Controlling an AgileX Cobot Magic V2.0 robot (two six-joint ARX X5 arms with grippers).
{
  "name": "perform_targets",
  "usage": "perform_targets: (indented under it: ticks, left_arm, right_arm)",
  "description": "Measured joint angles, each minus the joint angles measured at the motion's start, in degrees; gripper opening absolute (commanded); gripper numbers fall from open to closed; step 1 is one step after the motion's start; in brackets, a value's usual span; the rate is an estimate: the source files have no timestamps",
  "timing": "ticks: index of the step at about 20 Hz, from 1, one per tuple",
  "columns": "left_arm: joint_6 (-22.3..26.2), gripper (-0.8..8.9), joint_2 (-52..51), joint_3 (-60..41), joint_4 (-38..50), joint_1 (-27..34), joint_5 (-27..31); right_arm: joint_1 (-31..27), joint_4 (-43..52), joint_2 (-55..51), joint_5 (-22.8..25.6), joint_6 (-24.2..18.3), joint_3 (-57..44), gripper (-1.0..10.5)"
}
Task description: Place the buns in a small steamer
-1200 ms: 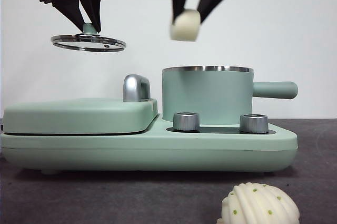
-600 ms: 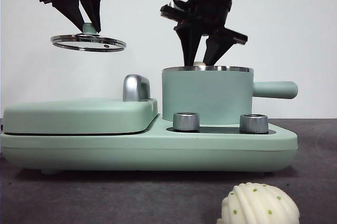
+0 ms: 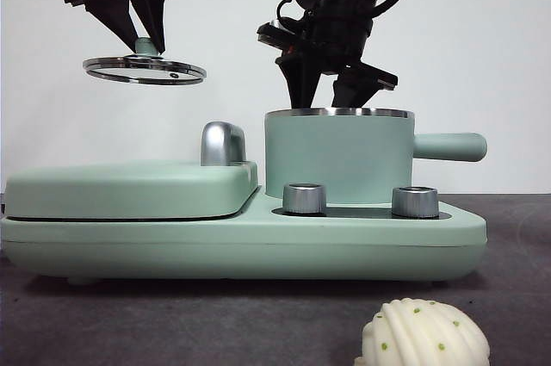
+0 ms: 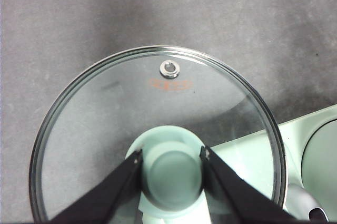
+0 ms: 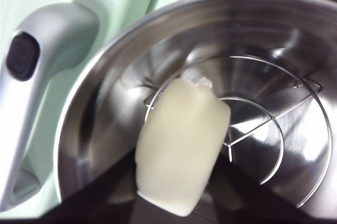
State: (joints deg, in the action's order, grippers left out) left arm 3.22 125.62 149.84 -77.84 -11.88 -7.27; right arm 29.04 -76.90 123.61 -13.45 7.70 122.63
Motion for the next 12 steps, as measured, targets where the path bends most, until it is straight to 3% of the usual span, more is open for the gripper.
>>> perform_targets:
  ticks: [5,12]
  left_arm:
    - [-0.2,1.1,0.0,0.0,0.0,0.0,0.0]
    - [-1.0,1.1,0.0,0.0,0.0,0.0,0.0]
  right_arm:
    - [0.0,0.0,0.0,0.0,-0.6,0.0,3.9]
    - [-0.7,0.0,-4.4,0.3,-1.3,2.1,3.9]
